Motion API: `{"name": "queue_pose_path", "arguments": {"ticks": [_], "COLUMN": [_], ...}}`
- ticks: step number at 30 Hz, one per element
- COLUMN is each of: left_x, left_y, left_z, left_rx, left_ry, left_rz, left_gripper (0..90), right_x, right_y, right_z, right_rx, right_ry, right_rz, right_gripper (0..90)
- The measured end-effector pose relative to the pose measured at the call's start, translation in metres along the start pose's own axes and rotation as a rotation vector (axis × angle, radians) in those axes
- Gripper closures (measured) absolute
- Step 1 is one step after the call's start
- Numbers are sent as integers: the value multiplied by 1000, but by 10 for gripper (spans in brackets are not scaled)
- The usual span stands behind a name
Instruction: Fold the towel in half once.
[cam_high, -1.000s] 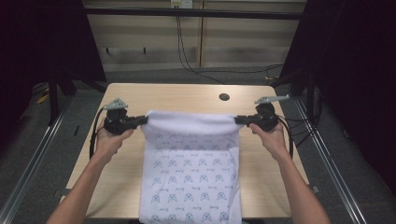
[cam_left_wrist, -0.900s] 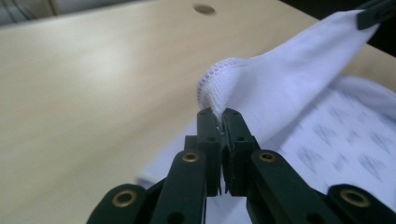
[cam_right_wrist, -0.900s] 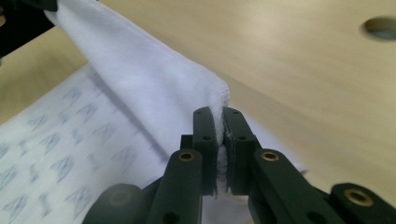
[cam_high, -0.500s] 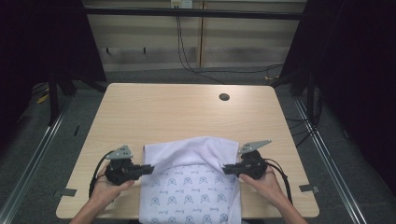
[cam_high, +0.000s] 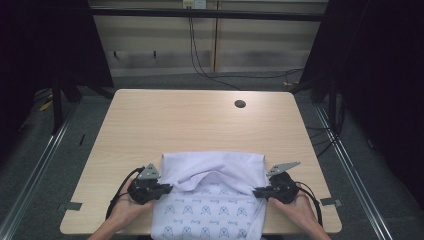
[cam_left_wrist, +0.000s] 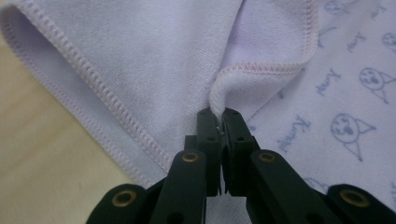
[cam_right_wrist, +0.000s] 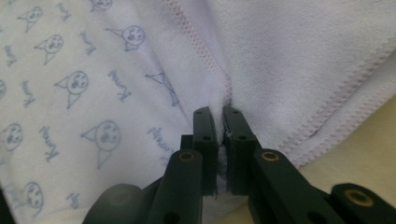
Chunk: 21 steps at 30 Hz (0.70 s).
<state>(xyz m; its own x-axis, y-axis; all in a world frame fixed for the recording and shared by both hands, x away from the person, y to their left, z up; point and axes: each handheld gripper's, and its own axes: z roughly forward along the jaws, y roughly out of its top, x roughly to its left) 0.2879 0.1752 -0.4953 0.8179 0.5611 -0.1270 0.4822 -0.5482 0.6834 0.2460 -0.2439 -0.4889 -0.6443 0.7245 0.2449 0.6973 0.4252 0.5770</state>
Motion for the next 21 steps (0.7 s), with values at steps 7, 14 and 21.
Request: {"name": "queue_pose_path", "arguments": {"ticks": [7,14,21], "left_x": [30,60,89], "left_y": [32,51,61], "left_z": [27,42,49], "left_rx": [1,-19,-32], "left_ry": [52,111,160], "left_rz": [-21,-55,-98], "left_gripper": [876,876,876], "right_x": [-40,-63,-85], "right_y": [15,40,72], "right_z": [0,13,33], "right_rx": [-21,-41,-54], "right_ry": [-71,-124,-149], "right_rz": [55,66,76], "right_gripper": [853,852,852]}}
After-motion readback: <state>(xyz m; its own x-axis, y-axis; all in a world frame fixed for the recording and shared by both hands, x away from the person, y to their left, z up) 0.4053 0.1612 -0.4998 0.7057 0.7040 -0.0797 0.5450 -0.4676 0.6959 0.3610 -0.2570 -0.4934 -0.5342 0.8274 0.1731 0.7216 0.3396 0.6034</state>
